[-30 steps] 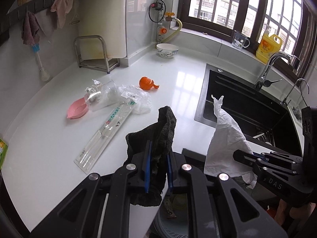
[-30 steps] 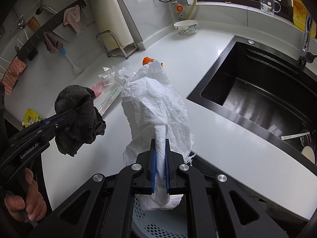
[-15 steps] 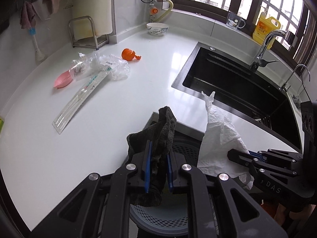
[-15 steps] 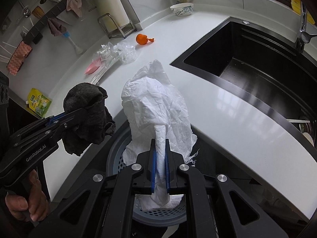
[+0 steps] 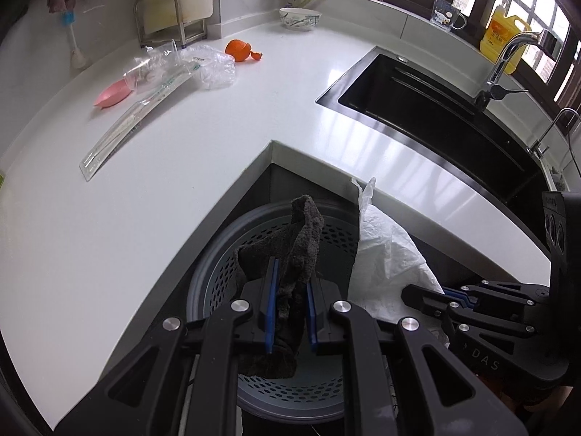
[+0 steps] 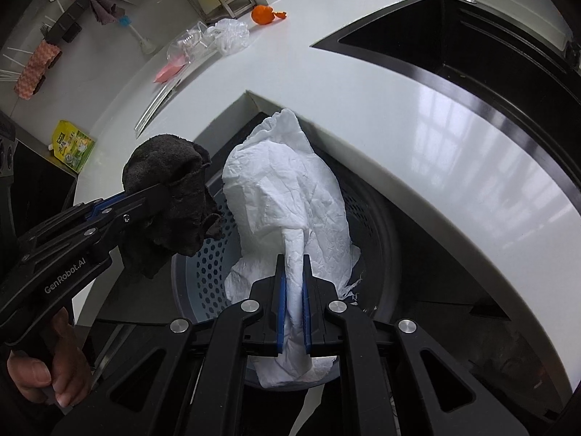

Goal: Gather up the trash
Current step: 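Carry the white sheet and black cloth down into the grey bin, then open both grippers to release the sheet and cloth into the bin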

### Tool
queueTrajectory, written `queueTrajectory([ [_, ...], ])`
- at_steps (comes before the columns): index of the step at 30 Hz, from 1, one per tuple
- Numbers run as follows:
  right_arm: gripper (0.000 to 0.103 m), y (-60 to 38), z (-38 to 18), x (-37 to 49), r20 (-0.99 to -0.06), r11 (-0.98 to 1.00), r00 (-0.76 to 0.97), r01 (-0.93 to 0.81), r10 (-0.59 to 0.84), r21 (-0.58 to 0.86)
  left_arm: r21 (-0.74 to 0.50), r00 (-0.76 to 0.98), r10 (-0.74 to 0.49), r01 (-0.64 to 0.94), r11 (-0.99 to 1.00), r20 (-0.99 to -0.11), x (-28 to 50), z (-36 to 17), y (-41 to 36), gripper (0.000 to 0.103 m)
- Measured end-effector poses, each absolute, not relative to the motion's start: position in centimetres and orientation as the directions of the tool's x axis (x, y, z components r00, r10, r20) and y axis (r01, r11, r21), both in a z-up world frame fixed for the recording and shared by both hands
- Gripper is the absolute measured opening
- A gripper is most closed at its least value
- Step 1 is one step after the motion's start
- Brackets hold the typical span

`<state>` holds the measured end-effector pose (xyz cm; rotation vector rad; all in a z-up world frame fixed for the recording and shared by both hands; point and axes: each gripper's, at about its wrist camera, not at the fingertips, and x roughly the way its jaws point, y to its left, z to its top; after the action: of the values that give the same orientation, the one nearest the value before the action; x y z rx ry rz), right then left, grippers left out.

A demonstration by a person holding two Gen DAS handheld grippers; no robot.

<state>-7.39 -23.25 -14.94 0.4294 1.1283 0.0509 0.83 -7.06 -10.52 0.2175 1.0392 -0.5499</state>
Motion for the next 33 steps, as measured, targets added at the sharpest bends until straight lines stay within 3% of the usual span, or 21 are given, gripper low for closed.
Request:
queueTrajectory([
  [11,0.009,-22.7,-18.3,-6.2,-0.880,0.913,0.374,0.164,0.294,0.375,-0.089,0.352,-0.287,0.483,0.871,-0.891,1.0,-14.0,-6.6,0.014],
  [16,0.037,-23.0,-18.2,-5.9,-0.875,0.909,0.392,0.182,0.283,0.376,-0.089,0.347,-0.271,0.460,0.884,-0.898,1.2,-14.3,-6.3,0.017],
  [20,0.046,-23.6,-17.9,-6.2,-0.872,0.901,0.402,0.204,0.278,0.382,-0.072,0.367,-0.250,0.435,0.897,-0.896,1.2,-13.9,-5.2,0.036],
  [22,0.048,-24.1,-17.7,-6.4,-0.868,0.895,0.410,0.216,0.279,0.389,-0.068,0.386,-0.240,0.410,0.910,-0.891,1.1,-13.3,-4.3,0.059],
  [26,0.051,-24.8,-17.0,-6.9,-0.861,0.890,0.428,0.226,0.276,0.397,-0.064,0.401,-0.233,0.393,0.917,-0.886,1.1,-12.3,-3.4,0.061],
  [29,0.063,-24.9,-16.4,-7.1,-0.858,0.891,0.439,0.227,0.267,0.393,-0.068,0.404,-0.236,0.388,0.919,-0.884,1.0,-11.5,-3.3,0.061],
  [33,0.063,-24.9,-15.5,-7.6,-0.855,0.900,0.451,0.213,0.255,0.380,-0.064,0.418,-0.239,0.390,0.918,-0.877,0.8,-10.3,-3.6,0.061],
])
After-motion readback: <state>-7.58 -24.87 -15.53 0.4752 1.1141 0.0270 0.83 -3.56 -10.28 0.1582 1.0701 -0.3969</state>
